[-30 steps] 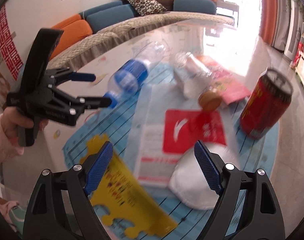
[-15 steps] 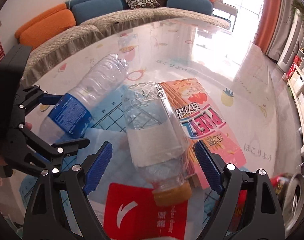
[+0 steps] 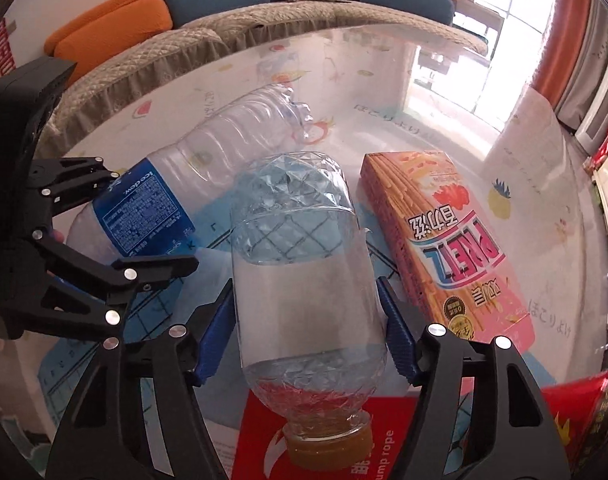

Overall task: Collect trash
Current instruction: 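Grasp the blue-label water bottle with the left tool while the right grasps the orange-capped bottle, then carry both held bottles in both tools over the grey trash bin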

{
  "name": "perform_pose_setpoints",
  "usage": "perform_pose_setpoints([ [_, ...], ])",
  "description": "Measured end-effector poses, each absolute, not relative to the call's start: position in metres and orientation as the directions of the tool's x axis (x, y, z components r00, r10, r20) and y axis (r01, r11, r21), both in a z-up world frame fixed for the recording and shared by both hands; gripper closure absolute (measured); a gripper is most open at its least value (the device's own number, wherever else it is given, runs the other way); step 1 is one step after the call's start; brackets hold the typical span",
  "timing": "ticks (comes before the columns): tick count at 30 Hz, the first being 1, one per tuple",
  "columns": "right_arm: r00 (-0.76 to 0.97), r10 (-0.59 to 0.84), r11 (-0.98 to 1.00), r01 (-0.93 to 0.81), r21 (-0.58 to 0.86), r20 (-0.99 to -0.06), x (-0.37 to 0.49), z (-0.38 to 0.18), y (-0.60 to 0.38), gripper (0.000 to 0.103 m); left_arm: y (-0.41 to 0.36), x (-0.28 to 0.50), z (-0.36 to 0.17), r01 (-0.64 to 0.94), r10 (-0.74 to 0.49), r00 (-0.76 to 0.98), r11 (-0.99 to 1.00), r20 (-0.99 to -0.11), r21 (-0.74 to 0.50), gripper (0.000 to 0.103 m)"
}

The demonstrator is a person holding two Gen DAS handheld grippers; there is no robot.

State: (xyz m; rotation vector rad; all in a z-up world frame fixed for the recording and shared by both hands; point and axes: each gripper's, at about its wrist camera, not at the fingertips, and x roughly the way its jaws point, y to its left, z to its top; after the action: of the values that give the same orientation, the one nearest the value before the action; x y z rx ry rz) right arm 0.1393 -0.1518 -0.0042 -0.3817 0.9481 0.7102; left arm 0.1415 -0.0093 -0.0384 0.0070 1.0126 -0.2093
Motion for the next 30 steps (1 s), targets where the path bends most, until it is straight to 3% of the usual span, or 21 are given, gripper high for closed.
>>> perform_pose_setpoints([
  [9, 0.396, 0.459, 0.753, -0.648, 0.113, -0.795, 0.074, 0.045, -0.188, 0.037, -0.008, 0.093, -0.016, 0.186, -0.201, 0.55, 0.976, -0.81, -0.116, 0.036],
  [16, 0.447, 0.444, 0.786, -0.611, 0.097, -0.777, 0.002, 0.085, -0.215, 0.037, -0.02, 0.049, -0.003, 0.235, -0.246, 0.568, 0.963, -0.785, -0.132, 0.036],
  [30, 0.475, 0.468, 0.82, -0.547, 0.167, -0.745, -0.047, 0.094, -0.24, 0.037, -0.051, -0.01, 0.025, 0.322, -0.283, 0.597, 0.941, -0.751, -0.098, 0.036],
])
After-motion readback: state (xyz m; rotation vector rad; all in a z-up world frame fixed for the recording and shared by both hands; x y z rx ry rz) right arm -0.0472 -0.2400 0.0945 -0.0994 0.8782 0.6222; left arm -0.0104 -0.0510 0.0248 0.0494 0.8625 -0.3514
